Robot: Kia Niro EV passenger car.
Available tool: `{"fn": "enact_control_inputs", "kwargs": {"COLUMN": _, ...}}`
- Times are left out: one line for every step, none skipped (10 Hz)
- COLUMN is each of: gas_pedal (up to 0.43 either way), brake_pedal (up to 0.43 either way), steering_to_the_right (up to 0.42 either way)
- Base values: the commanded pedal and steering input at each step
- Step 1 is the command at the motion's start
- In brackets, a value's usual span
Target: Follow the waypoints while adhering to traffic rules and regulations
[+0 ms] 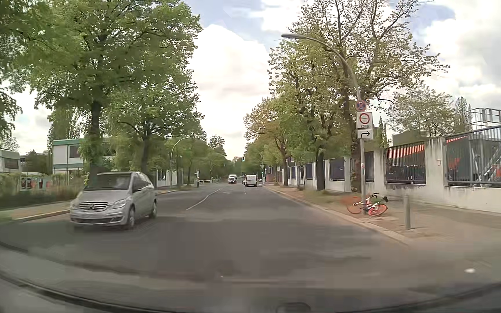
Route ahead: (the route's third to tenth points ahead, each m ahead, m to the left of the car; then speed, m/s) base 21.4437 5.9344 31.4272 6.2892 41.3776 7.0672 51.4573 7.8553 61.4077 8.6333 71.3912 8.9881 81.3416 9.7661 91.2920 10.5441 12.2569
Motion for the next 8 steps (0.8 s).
{"fn": "enact_control_inputs", "kwargs": {"gas_pedal": 0.150, "brake_pedal": 0.024, "steering_to_the_right": -0.001}}
{"fn": "enact_control_inputs", "kwargs": {"gas_pedal": 0.150, "brake_pedal": 0.024, "steering_to_the_right": -0.006}}
{"fn": "enact_control_inputs", "kwargs": {"gas_pedal": 0.150, "brake_pedal": 0.024, "steering_to_the_right": -0.009}}
{"fn": "enact_control_inputs", "kwargs": {"gas_pedal": 0.150, "brake_pedal": 0.024, "steering_to_the_right": -0.011}}
{"fn": "enact_control_inputs", "kwargs": {"gas_pedal": 0.150, "brake_pedal": 0.018, "steering_to_the_right": -0.013}}
{"fn": "enact_control_inputs", "kwargs": {"gas_pedal": 0.138, "brake_pedal": 0.018, "steering_to_the_right": -0.014}}
{"fn": "enact_control_inputs", "kwargs": {"gas_pedal": 0.130, "brake_pedal": 0.024, "steering_to_the_right": -0.014}}
{"fn": "enact_control_inputs", "kwargs": {"gas_pedal": 0.130, "brake_pedal": 0.018, "steering_to_the_right": -0.014}}
